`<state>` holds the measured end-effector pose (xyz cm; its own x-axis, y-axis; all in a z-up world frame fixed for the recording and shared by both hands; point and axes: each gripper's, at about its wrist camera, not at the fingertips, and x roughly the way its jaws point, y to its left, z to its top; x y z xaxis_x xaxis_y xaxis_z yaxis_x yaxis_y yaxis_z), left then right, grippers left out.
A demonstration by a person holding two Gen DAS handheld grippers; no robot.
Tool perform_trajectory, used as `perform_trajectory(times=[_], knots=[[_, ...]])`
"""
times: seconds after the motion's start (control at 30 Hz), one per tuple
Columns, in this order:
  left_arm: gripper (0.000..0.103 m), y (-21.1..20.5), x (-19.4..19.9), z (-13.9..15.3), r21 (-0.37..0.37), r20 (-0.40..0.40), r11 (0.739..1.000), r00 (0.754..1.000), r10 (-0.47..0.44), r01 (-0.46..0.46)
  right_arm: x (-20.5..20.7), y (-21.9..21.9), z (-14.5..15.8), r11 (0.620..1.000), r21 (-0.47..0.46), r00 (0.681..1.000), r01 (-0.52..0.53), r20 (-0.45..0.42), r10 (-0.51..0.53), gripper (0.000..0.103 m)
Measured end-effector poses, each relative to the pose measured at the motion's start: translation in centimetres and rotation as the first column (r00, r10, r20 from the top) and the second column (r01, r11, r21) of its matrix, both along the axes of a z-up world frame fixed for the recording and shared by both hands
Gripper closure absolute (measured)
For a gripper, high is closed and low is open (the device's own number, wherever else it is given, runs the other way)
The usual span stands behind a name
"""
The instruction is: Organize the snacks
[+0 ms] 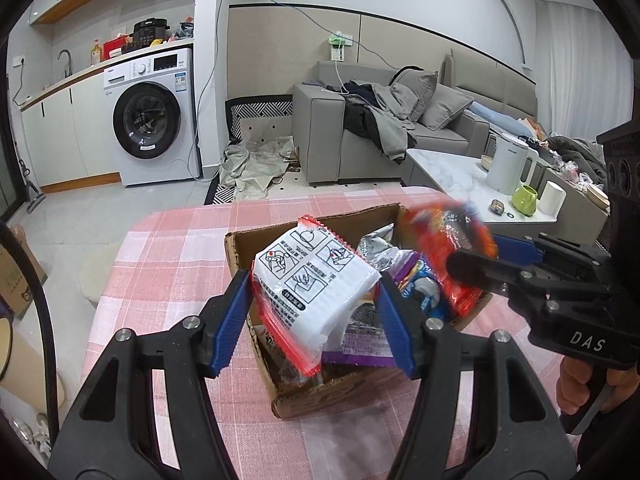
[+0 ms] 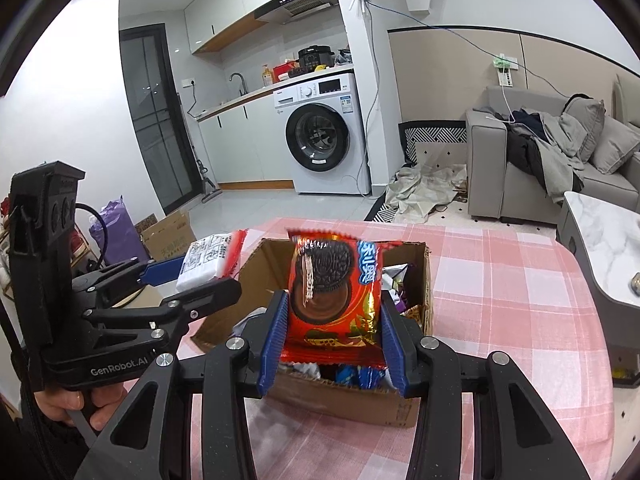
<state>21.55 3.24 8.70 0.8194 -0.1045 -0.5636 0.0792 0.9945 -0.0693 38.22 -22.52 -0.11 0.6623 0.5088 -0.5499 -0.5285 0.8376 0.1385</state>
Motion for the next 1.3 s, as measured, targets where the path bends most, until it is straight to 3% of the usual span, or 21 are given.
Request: perform_trajectory(times=[0.47, 0.57, 0.63, 0.73, 0.83, 1.03, 1.3], knots=[[0.041, -0.9, 3.6, -2.8, 0.035, -0.040, 0.999, 0.999, -0.012, 0.014, 1.6, 0.2, -1.2, 0.999, -0.043, 1.000, 0.020, -0.005, -0.020, 0.057], [0.031, -1.2, 3.8, -3.0, 0.029, -0.048, 0.999, 0.999, -0.017, 0.018, 1.6, -0.1, -1.1, 0.999, -0.041, 0.999, 0.032, 0.000, -0.032, 0.050], [0.021, -1.3, 3.7, -3.2, 0.025, -0.049, 1.000, 0.999, -0.018, 0.019, 1.6, -0.4, -1.1, 0.999, -0.035, 0.999, 0.039, 0.000, -0.039, 0.035], [0.015, -1.4, 3.5, -3.3, 0.026, -0.048, 1.000, 0.999, -0.017, 0.018, 1.2, -0.6, -0.9, 0.999, -0.033, 0.999, 0.038, 0.010, -0.037, 0.028], [0.000, -1.3, 3.0, -3.2, 0.032, -0.046, 0.999, 0.999, -0.012, 0.013, 1.0, -0.9, -0.8, 0.999, -0.024, 0.999, 0.039, 0.013, -0.039, 0.018], [0.001, -0.3, 0.7, -3.2, 0.000, -0.018, 1.000, 1.000, 0.001, -0.001, 0.3, -1.7, -0.8, 0.999, 0.000, 0.999, 0.037, 0.015, -0.037, 0.001], [0.001, 0.3, -3.3, -3.3, -0.006, 0.043, 1.000, 0.999, 0.016, -0.016, -1.7, -3.2, -1.4, 0.999, 0.045, 1.000, 0.021, 0.022, -0.022, 0.001]])
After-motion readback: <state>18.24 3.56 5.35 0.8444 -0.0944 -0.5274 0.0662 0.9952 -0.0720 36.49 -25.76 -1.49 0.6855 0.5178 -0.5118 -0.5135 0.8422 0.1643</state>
